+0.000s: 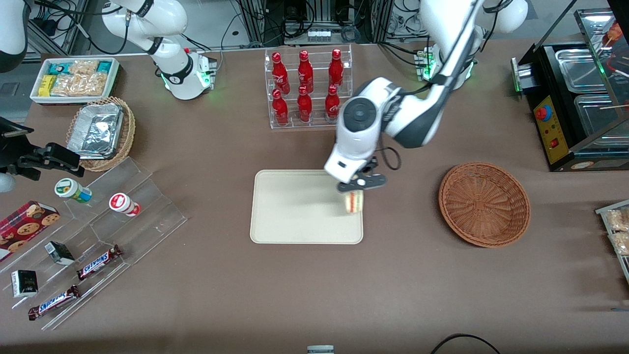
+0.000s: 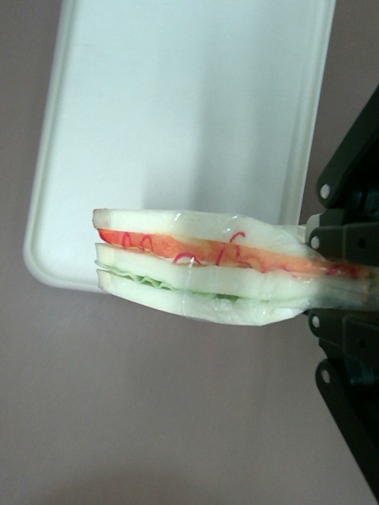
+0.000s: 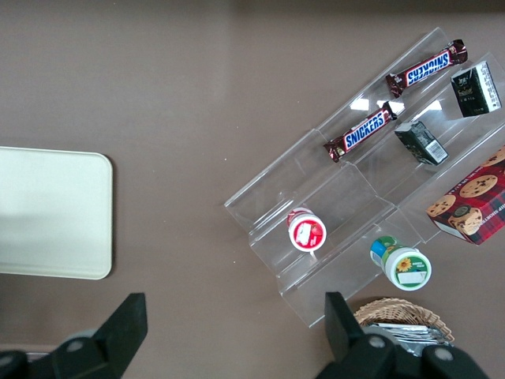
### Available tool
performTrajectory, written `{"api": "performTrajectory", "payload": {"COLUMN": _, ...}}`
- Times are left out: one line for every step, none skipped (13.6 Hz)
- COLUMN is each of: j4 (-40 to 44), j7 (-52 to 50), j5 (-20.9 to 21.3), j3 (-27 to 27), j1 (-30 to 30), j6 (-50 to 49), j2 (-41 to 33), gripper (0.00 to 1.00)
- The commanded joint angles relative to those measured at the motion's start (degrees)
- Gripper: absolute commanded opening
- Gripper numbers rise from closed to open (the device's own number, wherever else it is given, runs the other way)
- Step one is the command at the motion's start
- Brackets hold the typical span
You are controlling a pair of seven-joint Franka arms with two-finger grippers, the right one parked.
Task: Place sandwich from basket to tray
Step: 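Carry the sandwich with the left gripper over the cream tray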
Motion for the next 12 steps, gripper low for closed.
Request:
{"api": "performTrajectory", "payload": {"j4": 3.6, "j7": -2.2, "j5": 3.5, "j3": 1.0, "j1": -3.5, "j6": 0.7, "j2": 5.5, "gripper": 0.17}}
{"api": "performTrajectory", "payload": {"j4": 3.6, "j7": -2.3, "j5": 3.8, "j3": 1.0, "j1": -4.1, "j6": 1.9, "j2": 6.8, "gripper": 0.17}}
{"api": "performTrajectory", "payload": {"j4": 3.7, "j7": -2.2, "j5": 3.9, "j3": 1.0, "j1": -4.1, "j6": 3.0, "j2": 7.9, "gripper": 0.17}}
{"api": "performTrajectory", "payload": {"j4": 3.7, "j7": -2.2, "j5": 3.9, "j3": 1.0, "j1": -4.1, "j6": 3.9, "j2": 8.5, "gripper": 0.17}}
{"api": "performTrajectory", "payload": {"j4": 3.8, "j7": -2.1, "j5": 3.8, "j3": 1.0, "j1": -4.0, "j6": 4.2, "j2": 9.0, "gripper": 0.17}}
{"api": "performTrajectory", "payload": {"j4": 3.8, "j7": -2.0, "j5": 3.8, "j3": 1.0, "j1": -4.0, "j6": 4.4, "j2": 9.7, "gripper": 0.17}}
{"api": "performTrajectory", "payload": {"j4": 3.8, "j7": -2.0, "j5": 3.9, "j3": 1.1, "j1": -4.0, "j6": 4.4, "j2": 9.8, "gripper": 0.17}}
{"api": "performTrajectory", "payload": {"j4": 3.9, "j7": -2.1, "j5": 4.5, "j3": 1.1, "j1": -3.9, "j6": 4.5, "j2": 10.1, "gripper": 0.17}}
{"api": "performTrajectory", "payload": {"j4": 4.5, "j7": -2.0, "j5": 4.8, "j3": 1.1, "j1": -3.7, "j6": 4.6, "j2": 10.7, "gripper": 0.17}}
{"api": "performTrajectory", "payload": {"j4": 5.6, "j7": -2.0, "j5": 4.8, "j3": 1.2, "j1": -3.5, "j6": 4.9, "j2": 11.6, "gripper": 0.17}}
{"api": "performTrajectory", "payload": {"j4": 6.3, "j7": -2.1, "j5": 4.9, "j3": 1.2, "j1": -3.5, "j6": 4.9, "j2": 12.4, "gripper": 0.17}}
{"api": "performTrajectory", "payload": {"j4": 6.9, "j7": -2.1, "j5": 5.1, "j3": 1.2, "j1": -3.6, "j6": 4.9, "j2": 13.1, "gripper": 0.17}}
